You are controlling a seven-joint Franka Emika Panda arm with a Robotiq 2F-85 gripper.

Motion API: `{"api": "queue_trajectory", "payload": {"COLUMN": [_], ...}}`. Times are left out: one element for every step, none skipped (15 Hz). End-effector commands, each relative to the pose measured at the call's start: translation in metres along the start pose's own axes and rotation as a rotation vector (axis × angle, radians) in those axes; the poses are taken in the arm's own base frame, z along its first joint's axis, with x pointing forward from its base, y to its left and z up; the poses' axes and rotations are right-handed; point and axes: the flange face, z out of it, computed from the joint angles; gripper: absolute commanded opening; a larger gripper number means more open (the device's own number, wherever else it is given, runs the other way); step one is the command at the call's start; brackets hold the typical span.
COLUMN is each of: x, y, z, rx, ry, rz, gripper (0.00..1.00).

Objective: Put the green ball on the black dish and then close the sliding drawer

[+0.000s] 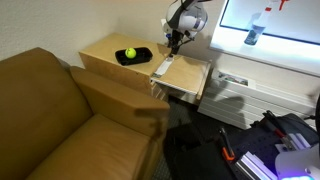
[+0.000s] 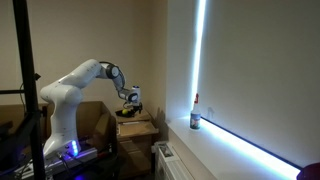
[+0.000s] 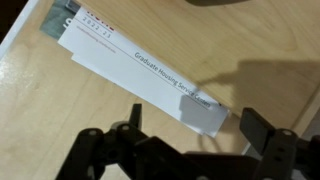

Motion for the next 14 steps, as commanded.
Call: {"api": "queue_trajectory", "payload": {"x": [0.022, 0.038, 0.055, 0.073, 0.093, 0.110, 0.129, 0.143, 0.161, 0.178, 0.194, 0.211, 0.231, 0.250], "y": [-0.009, -0.013, -0.015, -0.018, -0.021, -0.023, -0.024, -0.025, -0.024, -0.022, -0.020, -0.016, -0.010, -0.002], "z": [0.015, 0.022, 0.027, 0.033, 0.036, 0.038, 0.040, 0.043, 0.045, 0.046, 0.048, 0.051, 0.054, 0.058], "rx": [-0.064, -0.081, -0.098, -0.108, -0.104, -0.107, -0.110, -0.112, -0.121, -0.132, -0.147, -0.159, -0.175, -0.194], "ry": [0.039, 0.081, 0.111, 0.142, 0.178, 0.206, 0.229, 0.259, 0.277, 0.292, 0.301, 0.313, 0.326, 0.331], "rz": [0.075, 0.140, 0.189, 0.244, 0.296, 0.352, 0.411, 0.464, 0.522, 0.580, 0.637, 0.694, 0.751, 0.809], "gripper": [1.00, 1.00, 1.00, 1.00, 1.00, 1.00, 1.00, 1.00, 1.00, 1.00, 1.00, 1.00, 1.00, 1.00]}}
